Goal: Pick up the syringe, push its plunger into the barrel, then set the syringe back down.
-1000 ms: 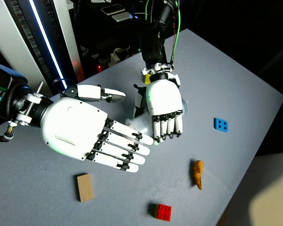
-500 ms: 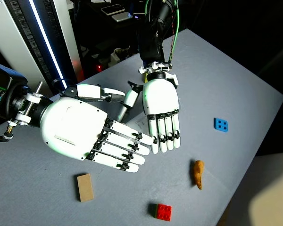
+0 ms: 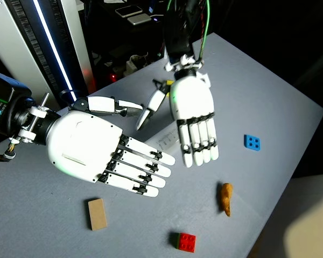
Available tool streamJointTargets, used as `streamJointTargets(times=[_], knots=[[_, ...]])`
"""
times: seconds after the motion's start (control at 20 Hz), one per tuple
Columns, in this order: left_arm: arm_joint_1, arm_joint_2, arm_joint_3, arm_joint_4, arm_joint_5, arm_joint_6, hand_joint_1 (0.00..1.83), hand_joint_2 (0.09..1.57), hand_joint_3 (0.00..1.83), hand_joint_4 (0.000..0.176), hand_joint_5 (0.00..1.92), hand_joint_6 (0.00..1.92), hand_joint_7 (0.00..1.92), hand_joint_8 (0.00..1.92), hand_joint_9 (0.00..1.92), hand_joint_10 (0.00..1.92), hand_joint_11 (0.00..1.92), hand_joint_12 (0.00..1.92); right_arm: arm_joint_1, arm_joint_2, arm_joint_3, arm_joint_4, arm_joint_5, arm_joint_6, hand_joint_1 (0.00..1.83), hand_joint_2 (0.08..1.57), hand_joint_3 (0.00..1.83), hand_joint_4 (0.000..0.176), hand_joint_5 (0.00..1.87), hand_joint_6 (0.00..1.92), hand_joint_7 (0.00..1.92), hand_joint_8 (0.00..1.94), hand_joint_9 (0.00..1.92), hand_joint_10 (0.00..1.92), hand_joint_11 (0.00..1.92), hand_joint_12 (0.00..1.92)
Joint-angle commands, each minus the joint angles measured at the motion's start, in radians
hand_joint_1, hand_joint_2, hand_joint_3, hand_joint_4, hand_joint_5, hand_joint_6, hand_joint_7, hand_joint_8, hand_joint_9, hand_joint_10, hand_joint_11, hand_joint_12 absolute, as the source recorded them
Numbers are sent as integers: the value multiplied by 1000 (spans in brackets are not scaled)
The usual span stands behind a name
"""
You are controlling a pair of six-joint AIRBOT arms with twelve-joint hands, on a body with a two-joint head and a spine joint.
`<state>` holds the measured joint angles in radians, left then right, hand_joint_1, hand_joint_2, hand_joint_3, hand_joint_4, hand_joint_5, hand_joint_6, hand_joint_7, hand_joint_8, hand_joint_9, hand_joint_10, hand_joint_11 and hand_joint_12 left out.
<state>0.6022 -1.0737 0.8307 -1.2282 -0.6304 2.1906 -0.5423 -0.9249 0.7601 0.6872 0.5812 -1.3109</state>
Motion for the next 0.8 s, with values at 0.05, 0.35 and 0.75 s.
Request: streamJointTargets(times=[0.05,0.35,0.75], knots=[[-18,30,-28,-14,-131,19,69,959,0,0,0,0,0,0,0,0,26,12,1,5,-3,-32,98,2,60,1072,0,0,80,3,70,4,66,4,0,321],[-8,126,-187,-133,-458,18,58,981,6,0,8,2,10,4,16,5,46,28,1,7,-6,-32,102,2,109,1078,1,0,84,2,87,3,99,4,0,433],[42,94,-278,-125,-653,-94,97,1024,4,0,159,10,152,8,174,12,0,443,0,5,-8,-32,103,1,195,1121,1,0,318,5,335,5,346,10,60,943]])
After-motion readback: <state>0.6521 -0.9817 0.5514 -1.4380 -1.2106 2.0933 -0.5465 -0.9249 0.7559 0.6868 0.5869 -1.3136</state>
